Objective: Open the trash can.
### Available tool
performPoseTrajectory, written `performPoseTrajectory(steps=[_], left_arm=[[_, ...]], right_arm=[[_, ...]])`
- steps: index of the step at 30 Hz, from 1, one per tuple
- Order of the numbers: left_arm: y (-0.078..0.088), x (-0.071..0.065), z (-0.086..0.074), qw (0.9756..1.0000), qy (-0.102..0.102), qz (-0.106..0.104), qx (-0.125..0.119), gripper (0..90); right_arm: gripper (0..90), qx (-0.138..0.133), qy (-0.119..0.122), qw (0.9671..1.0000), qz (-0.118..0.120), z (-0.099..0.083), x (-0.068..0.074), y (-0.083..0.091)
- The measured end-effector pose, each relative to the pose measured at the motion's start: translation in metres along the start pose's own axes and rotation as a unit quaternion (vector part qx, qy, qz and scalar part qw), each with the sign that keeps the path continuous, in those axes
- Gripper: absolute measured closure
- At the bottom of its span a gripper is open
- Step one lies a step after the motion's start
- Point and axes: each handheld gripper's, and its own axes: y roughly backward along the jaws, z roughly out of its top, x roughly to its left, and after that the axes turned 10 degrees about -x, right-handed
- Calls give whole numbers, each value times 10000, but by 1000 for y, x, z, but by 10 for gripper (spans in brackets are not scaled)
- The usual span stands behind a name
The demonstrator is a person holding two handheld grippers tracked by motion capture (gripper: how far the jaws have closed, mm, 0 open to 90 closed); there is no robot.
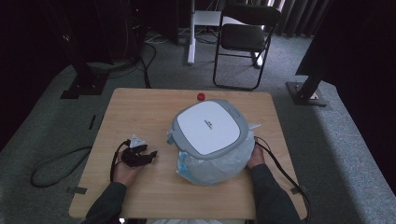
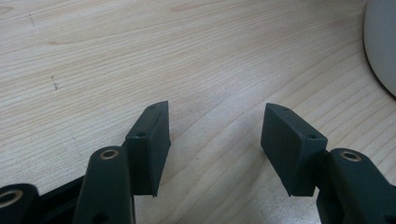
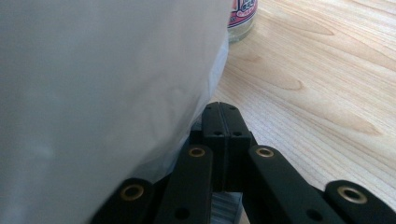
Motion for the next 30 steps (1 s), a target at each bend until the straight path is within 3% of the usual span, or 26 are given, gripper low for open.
performPoseTrajectory(steps=[18,30], left_arm=[[0,1,0,9999,126,-34,-50,429],[0,1,0,10000,72,-8,-15,430]], right_arm=[[900,145,-46,9999,-26,0,-1,-3],[900,122,-25,9999,-109,-5,1,-5]])
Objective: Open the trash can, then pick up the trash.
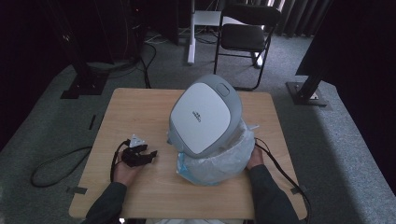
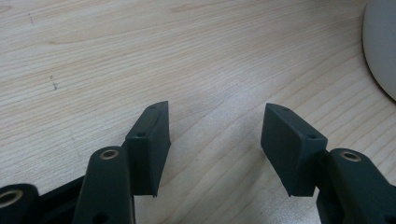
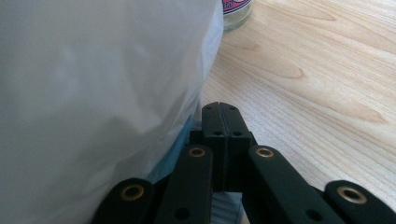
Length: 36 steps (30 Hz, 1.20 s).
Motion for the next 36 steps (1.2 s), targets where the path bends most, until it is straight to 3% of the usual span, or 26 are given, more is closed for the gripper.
performPoseTrajectory(steps=[11,15,17,24,36], left_arm=[[0,-1,0,10000,-73,36,14,429],[1,0,0,10000,61,-7,0,451],[2,1,3,9997,155,-166,-38,489],[0,-6,34,9973,-194,-594,-391,478],[-8,-4,81,9906,-373,-972,-884,459]], right_arm=[[900,-7,-21,10000,-15,0,0,0],[900,-21,-33,10000,-4,-1,0,0],[900,-30,-26,10000,-5,-1,0,0],[900,-86,-78,9999,6,-2,0,0],[900,-93,-103,9999,13,-2,-1,1]])
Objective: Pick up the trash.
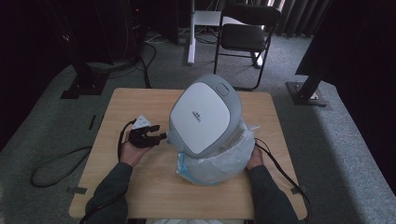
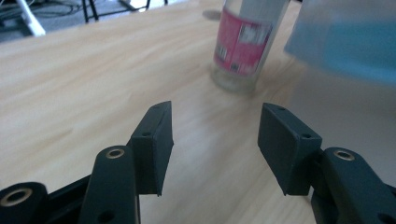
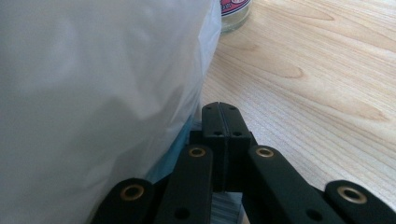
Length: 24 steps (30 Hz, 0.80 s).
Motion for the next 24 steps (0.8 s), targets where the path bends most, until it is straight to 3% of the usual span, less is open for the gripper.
performPoseTrajectory(steps=[13,24], left_arm=[[-24,-1,36,9991,-219,-327,-167,439],[-47,0,67,9980,-182,-549,-242,427]], right_arm=[[900,-10,-37,10000,29,-1,-1,0],[900,-36,-62,10000,51,-1,-2,0]])
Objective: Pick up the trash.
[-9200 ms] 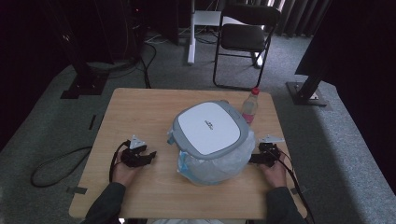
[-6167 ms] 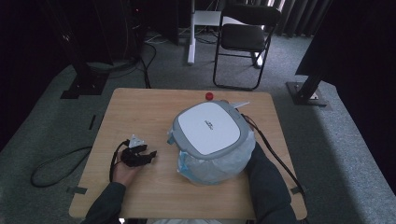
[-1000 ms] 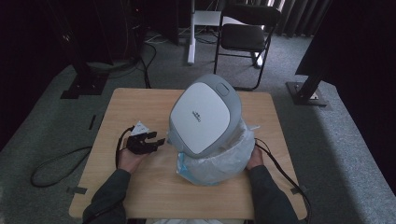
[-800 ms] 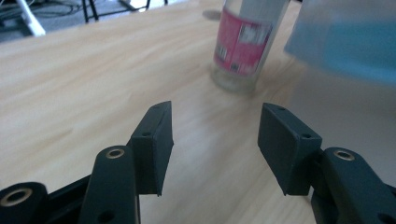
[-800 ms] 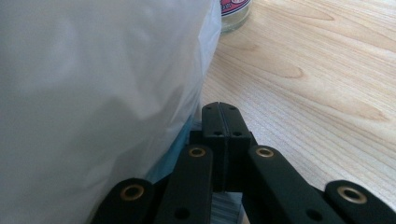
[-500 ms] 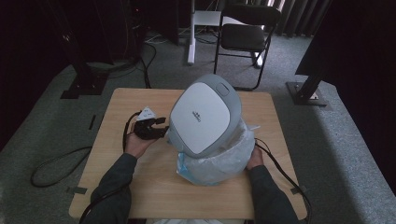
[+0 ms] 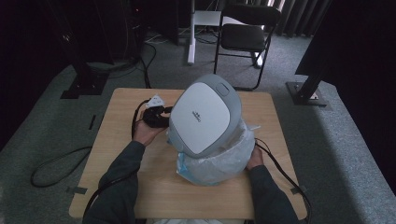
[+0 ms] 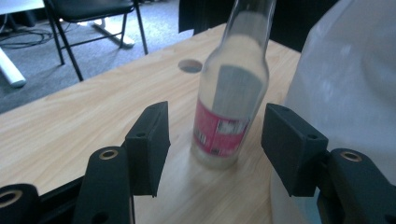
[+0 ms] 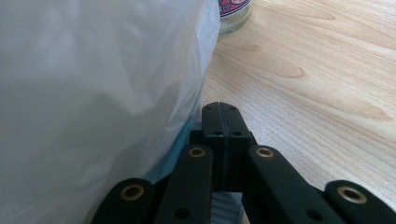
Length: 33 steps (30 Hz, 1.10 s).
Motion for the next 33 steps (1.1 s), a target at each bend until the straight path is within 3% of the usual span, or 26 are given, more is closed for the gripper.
performPoseTrajectory(steps=[11,22,33], left_arm=[[-18,2,20,9989,-152,-425,-83,440],[-39,1,34,9990,-204,-392,-54,427],[-62,-3,48,9974,-310,-642,-42,422]], right_arm=[[900,11,-14,10000,25,0,-1,0],[900,11,-14,10000,40,0,-1,0],[900,10,-24,10000,62,0,-2,0]])
